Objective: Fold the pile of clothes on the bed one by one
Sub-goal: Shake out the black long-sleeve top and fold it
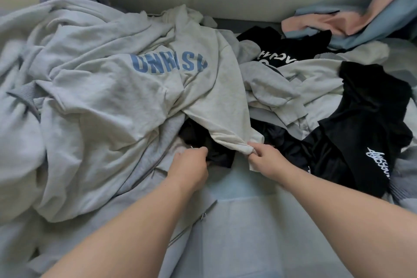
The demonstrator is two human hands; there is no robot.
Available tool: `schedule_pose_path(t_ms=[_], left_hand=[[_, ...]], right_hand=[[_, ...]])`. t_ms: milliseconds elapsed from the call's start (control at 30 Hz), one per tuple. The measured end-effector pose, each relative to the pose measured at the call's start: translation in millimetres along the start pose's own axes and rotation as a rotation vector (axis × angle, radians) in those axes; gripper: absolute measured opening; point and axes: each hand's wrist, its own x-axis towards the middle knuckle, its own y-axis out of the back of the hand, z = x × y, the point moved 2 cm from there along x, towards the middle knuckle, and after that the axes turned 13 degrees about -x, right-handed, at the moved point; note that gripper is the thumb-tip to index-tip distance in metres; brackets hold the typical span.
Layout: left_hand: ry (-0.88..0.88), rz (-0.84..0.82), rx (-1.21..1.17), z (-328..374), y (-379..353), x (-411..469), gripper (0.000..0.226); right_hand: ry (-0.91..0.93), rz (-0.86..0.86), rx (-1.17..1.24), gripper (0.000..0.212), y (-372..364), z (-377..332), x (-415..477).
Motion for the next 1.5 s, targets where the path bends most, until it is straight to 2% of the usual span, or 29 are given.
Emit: schedule_pose_path(t_ms=[67, 133, 200, 267, 333, 400, 433, 533, 700, 833, 967, 1067, 1133, 1200, 1300, 1400, 1467, 1500], left_hand=[[-0.066, -0.03, 0.05, 11.5, 3.8, -25.0, 0.007], [-0.109, -0.121, 0.055, 27.1, 4.6, -50.2, 0.011], [-0.101, -0.279, 0.006, 40.9, 3.0, -72.7, 0.012], [-0.081, -0.458, -0.105, 54.2, -1.1, -95.0, 0.011], [-0.05, -0.598, -0.206, 64.6, -9.0, -120.5, 0.014], [-0.008, -0.666, -0.244, 70.3, -15.8, -144.7, 0.013], [0.016, -0.677, -0.246, 71.2, -17.3, -153.9, 0.01], [0.085, -0.632, -0.32, 65.6, -14.4, -166.0, 0.013], [0.198, -0.341, -0.683, 84.4, -3.8, -187.4, 0.022], [0.22, -0.379, -0.809, 155.5, 0.5, -230.8, 0.021], [0.331, -0.458, -0.807, 215.4, 7.8, -290.2, 0.013], [0.416, -0.314, -0.816, 252.9, 28.5, -332.0, 0.019], [0.482, -0.203, -0.926, 276.9, 45.2, -357.2, 0.031], [0.57, -0.182, -1.095, 302.7, 59.1, -383.5, 0.035], [0.757, -0.248, -1.303, 336.9, 74.6, -419.7, 0.04], [0.902, -0.414, -1.411, 363.7, 82.3, -452.0, 0.047], [0.93, -0.536, -1.517, 381.1, 90.5, -469.9, 0.047], [0.917, -0.555, -1.557, 387.3, 93.6, -474.2, 0.039]], right_hand=[[-0.005, -0.043, 0.003, 0.018, -2.0, 8.0, -25.5], [0.004, -0.072, -0.048, 0.042, -8.5, 12.5, -51.6], [0.022, -0.037, -0.003, 0.051, -16.4, 11.7, -72.8], [-0.117, -0.014, 0.303, 0.035, -20.2, 4.1, -90.8], [-0.354, -0.168, 0.722, 0.023, -25.6, -11.0, -109.3], [-0.397, -0.333, 0.804, 0.028, -32.0, -22.1, -124.4], [-0.387, -0.351, 0.787, 0.029, -36.3, -24.0, -129.7], [-0.404, -0.232, 0.781, 0.017, -38.5, -25.0, -141.5], [-0.427, -0.082, 0.936, 0.013, -7.3, -22.7, -171.2], [-0.489, -0.046, 1.051, 0.008, 28.3, -5.7, -229.5], [-0.517, 0.08, 0.908, 0.031, 70.7, 38.3, -310.4], [-0.42, 0.127, 0.737, 0.006, 120.0, 53.6, -385.3], [-0.335, 0.101, 0.638, 0.013, 143.6, 51.0, -433.3], [-0.243, 0.077, 0.566, 0.014, 163.2, 37.9, -483.5], [-0.132, 0.063, 0.503, 0.015, 188.8, 19.5, -545.9], [-0.044, 0.01, 0.459, 0.026, 211.4, -0.2, -596.2], [0.006, -0.059, 0.451, 0.03, 225.6, -13.7, -624.7], [0.045, -0.088, 0.441, 0.027, 231.0, -18.6, -635.3]])
